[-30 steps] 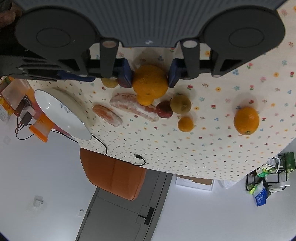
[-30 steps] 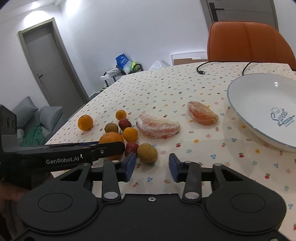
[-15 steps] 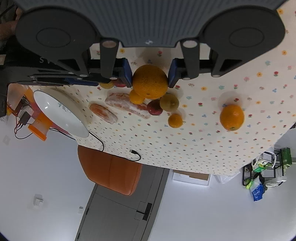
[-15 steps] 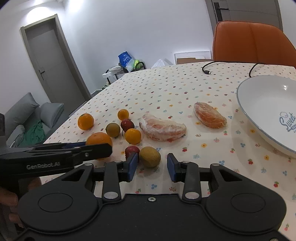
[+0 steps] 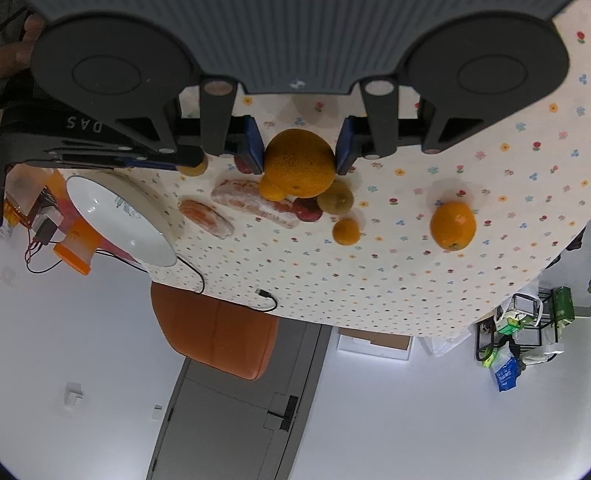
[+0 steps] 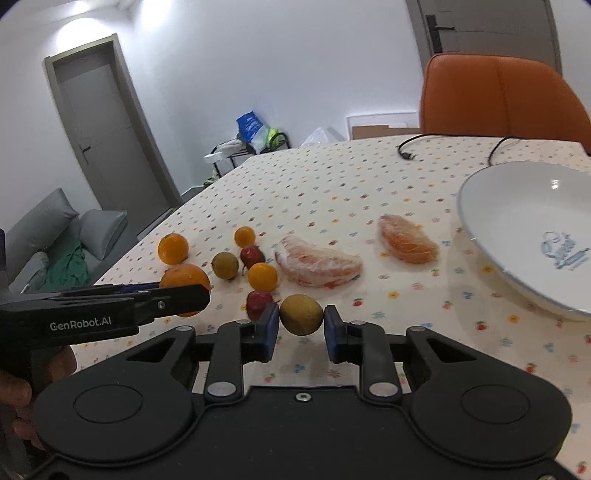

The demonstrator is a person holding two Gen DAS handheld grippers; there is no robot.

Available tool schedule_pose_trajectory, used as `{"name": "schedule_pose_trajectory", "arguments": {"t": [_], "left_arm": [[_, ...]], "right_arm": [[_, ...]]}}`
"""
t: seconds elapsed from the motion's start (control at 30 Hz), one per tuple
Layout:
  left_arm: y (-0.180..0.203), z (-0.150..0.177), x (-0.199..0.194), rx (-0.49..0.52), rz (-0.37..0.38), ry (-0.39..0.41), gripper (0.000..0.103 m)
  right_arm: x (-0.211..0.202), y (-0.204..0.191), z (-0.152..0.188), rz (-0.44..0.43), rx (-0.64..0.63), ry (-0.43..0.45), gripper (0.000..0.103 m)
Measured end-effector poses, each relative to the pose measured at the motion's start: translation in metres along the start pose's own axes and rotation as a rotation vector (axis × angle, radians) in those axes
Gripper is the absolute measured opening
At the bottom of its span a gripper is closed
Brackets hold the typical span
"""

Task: Organize fruits
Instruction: 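Carry the orange and kiwi over the white plate and open both tools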

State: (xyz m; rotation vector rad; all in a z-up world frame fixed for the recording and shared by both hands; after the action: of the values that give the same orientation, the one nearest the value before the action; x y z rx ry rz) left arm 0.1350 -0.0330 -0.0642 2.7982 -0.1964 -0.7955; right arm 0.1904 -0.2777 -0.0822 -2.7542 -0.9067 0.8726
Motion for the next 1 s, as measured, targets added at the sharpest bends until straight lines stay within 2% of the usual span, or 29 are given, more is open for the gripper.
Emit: {"name": "schedule_pose_trajectory", "arguments": {"t": [0.63,1.0], "left_arm": [[0.051,-0.013,0.013,0.098,0.075,0.011,0.04],[0.085,-0.025,0.027,0.151,0.153,0.011,0.04]], "right_arm": [[-0.052,0.04,-0.01,0.126,0.037,0.117,0.024],[-0.079,0.07,-0.014,0.234,0.074,0.2,0.024]]}}
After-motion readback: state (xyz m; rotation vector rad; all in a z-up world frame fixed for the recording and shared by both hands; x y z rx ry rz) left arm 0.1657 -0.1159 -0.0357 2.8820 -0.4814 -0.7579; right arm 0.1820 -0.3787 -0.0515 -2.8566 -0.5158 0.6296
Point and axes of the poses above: each gripper's, at about its wrist camera, not at the fingertips, and x roughly the way its jaws point, y to its right, z to its underside, the point moved 3 cm from there along x, roughly the way its jaws point, and after that the axes turned 4 degrees about y, right-handed, at the moved point
